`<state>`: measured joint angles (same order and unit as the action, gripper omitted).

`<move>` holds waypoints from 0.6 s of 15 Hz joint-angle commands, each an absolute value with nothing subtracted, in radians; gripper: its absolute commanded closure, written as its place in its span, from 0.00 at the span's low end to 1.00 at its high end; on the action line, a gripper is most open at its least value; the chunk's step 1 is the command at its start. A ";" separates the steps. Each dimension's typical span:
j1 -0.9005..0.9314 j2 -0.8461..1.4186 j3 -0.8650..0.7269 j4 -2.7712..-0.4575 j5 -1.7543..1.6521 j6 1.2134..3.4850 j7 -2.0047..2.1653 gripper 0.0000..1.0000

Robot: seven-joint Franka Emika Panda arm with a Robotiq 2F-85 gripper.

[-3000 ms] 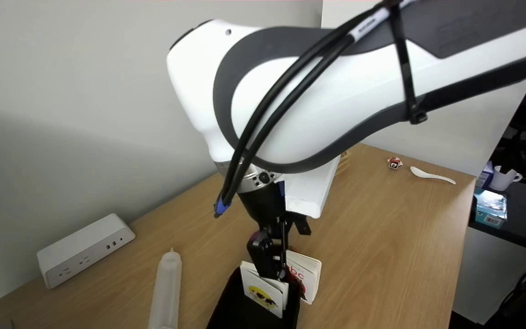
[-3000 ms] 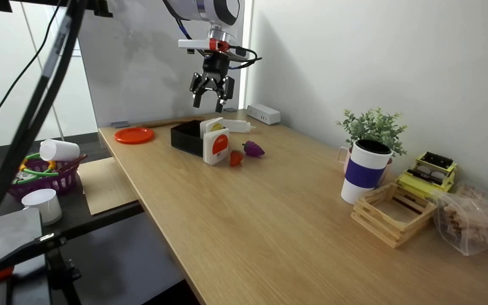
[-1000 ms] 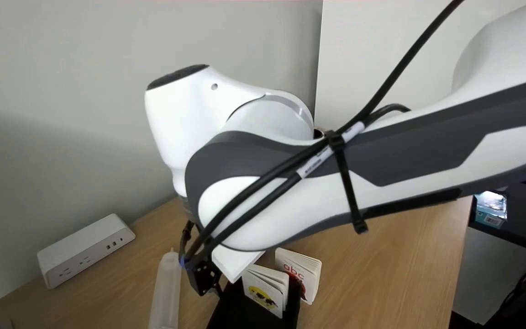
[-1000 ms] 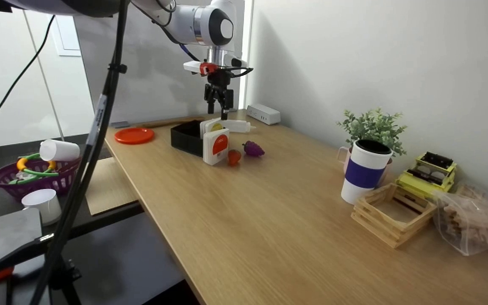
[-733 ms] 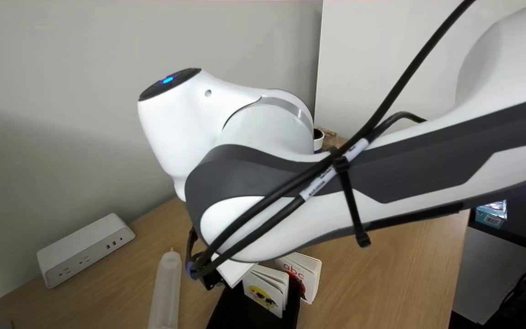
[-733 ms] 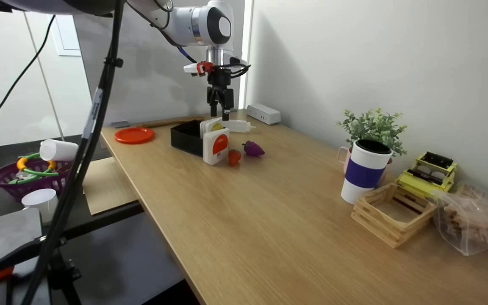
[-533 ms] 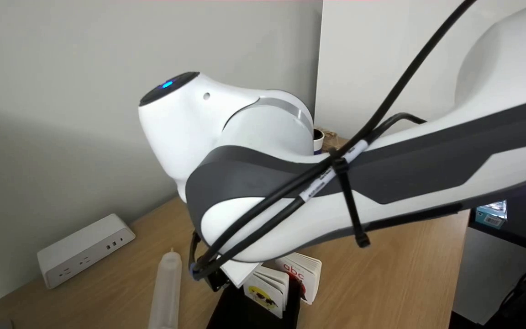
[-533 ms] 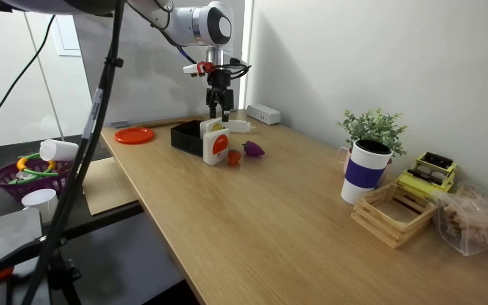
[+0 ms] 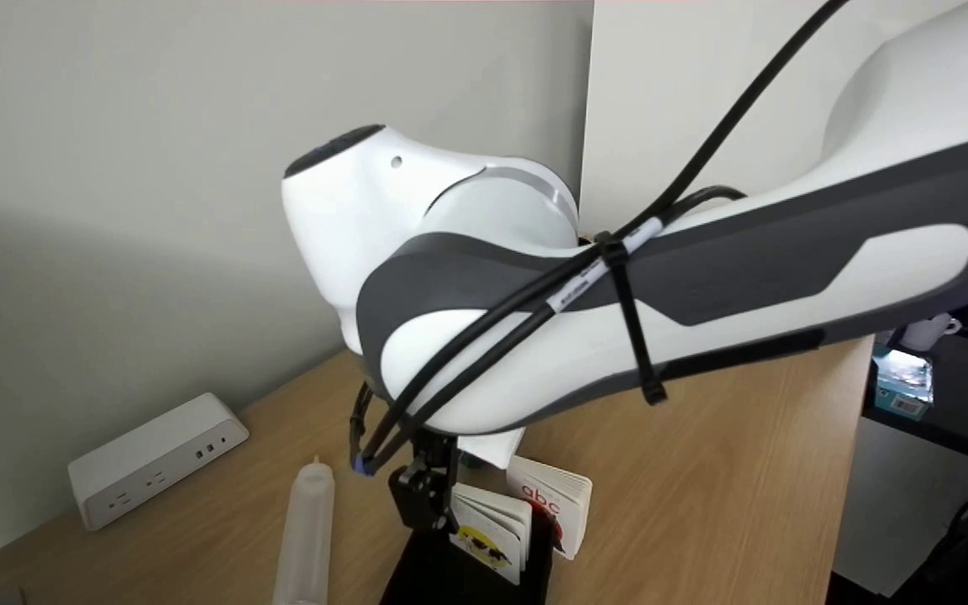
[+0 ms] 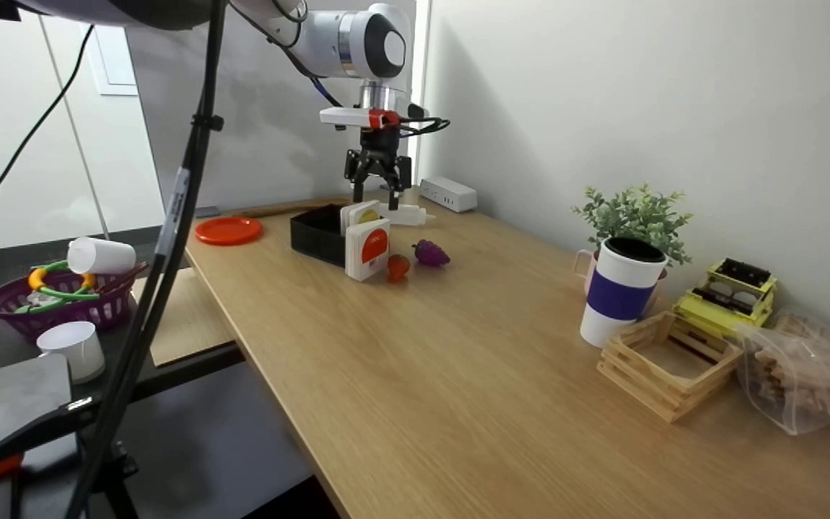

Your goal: Take the books out of the bookcase and put them upright on the table

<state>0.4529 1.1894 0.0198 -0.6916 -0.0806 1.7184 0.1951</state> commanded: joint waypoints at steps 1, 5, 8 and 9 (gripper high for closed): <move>0.416 1.165 0.056 -0.714 -0.071 1.689 0.012 0.00; 0.402 1.172 0.068 -0.703 -0.071 1.657 -0.104 0.00; 0.410 1.187 0.065 -0.683 -0.071 1.606 -0.127 0.00; 0.412 1.187 0.066 -0.681 -0.072 1.591 -0.129 0.00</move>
<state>0.4149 1.1872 0.0535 -0.6917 -0.0802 1.6440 -0.0982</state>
